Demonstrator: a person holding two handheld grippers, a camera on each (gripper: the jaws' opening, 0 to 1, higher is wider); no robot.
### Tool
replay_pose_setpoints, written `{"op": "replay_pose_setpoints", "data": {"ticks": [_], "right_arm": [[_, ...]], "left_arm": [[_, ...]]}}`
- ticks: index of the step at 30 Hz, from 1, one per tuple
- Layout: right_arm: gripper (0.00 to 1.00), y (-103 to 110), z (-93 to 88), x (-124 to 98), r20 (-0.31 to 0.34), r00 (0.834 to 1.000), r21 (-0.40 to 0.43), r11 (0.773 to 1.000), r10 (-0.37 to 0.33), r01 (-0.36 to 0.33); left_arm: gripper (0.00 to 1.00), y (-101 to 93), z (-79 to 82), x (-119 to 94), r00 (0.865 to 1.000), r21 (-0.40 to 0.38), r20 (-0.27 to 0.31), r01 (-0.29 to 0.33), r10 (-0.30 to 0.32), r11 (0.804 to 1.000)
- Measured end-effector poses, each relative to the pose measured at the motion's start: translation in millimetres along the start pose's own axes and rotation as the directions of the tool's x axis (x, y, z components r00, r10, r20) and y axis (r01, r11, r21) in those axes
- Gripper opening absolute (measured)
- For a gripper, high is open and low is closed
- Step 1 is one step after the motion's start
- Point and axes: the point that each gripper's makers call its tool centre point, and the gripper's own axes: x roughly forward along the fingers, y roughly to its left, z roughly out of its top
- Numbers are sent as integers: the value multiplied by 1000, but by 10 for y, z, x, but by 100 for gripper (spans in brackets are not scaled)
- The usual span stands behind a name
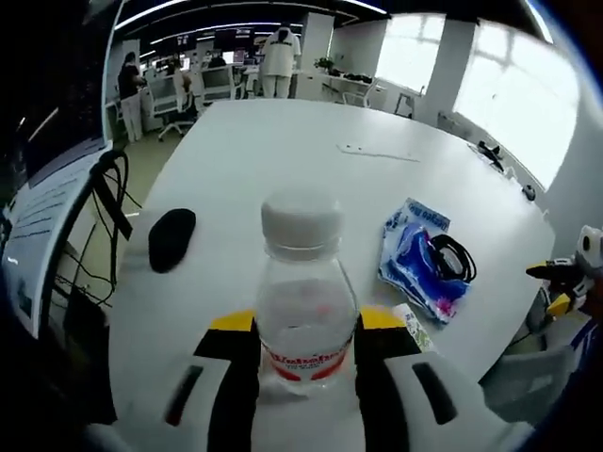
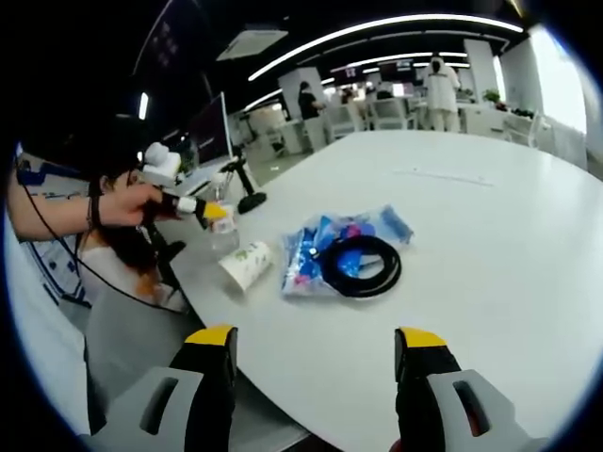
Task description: Arrange the tabletop items into an orderly group along one side of the table until the central work area is clear of visible clutter.
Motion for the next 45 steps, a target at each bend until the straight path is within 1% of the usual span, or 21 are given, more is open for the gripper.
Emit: {"op": "replay_pose_setpoints", "data": {"ticks": [4,8,10,12,13,14,17,18,24,26,29,33,38,40,43,45], "right_arm": [[69,-26,13,-23,8,1000,3,1000,-7,7],[69,-24,10,-33,10,1000,4,1000,-9,9],[69,-15,-5,-35,7,1000,2,1000,-7,7],[69,-7,-14,-37,4,1000,0,1000,-7,7],[69,-6,-21,-38,4,1000,0,1000,-8,8],[69,-4,-25,-38,3,1000,1,1000,-8,8],[69,18,-44,-39,-3,1000,-4,1000,-6,6],[69,25,-47,-39,-4,1000,-5,1000,-5,5],[69,69,-45,-23,-7,1000,-8,1000,-3,3],[69,89,-32,-20,-4,1000,-8,1000,-3,3],[69,108,-16,-23,1,1000,-5,1000,-4,4],[69,136,-41,-19,-10,1000,-10,1000,-4,3],[69,162,-57,-16,-12,1000,-3,1000,-8,7],[69,178,-66,-12,-13,1000,0,1000,-7,7],[69,198,-92,2,-22,1000,-2,1000,-6,6],[69,211,-99,5,-25,1000,-3,1000,-5,5]], "left_arm": [[38,16,-32,-24,1000,45,7,-13,13,999],[38,38,-81,-61,1000,39,14,-22,21,999],[38,52,-126,-81,1000,36,17,-25,25,999],[38,38,-163,-112,999,49,17,-32,31,998],[38,38,-180,-120,999,64,17,-38,37,997],[38,41,-214,-146,998,101,20,-53,51,993],[38,44,-301,-168,998,100,19,-62,61,993],[38,45,-288,-163,998,99,36,-63,60,993],[38,52,-291,-161,996,106,48,-77,72,991],[38,51,-296,-165,996,88,47,-77,73,993],[38,52,-296,-171,996,86,44,-77,74,993],[38,49,-310,-163,997,70,35,-67,64,995],[37,48,-323,-187,997,27,55,-52,50,998],[36,56,-345,-184,997,20,59,-49,48,999],[36,64,-391,-185,997,-18,63,-42,43,999],[37,65,-423,-183,997,-18,65,-42,43,999]]}}
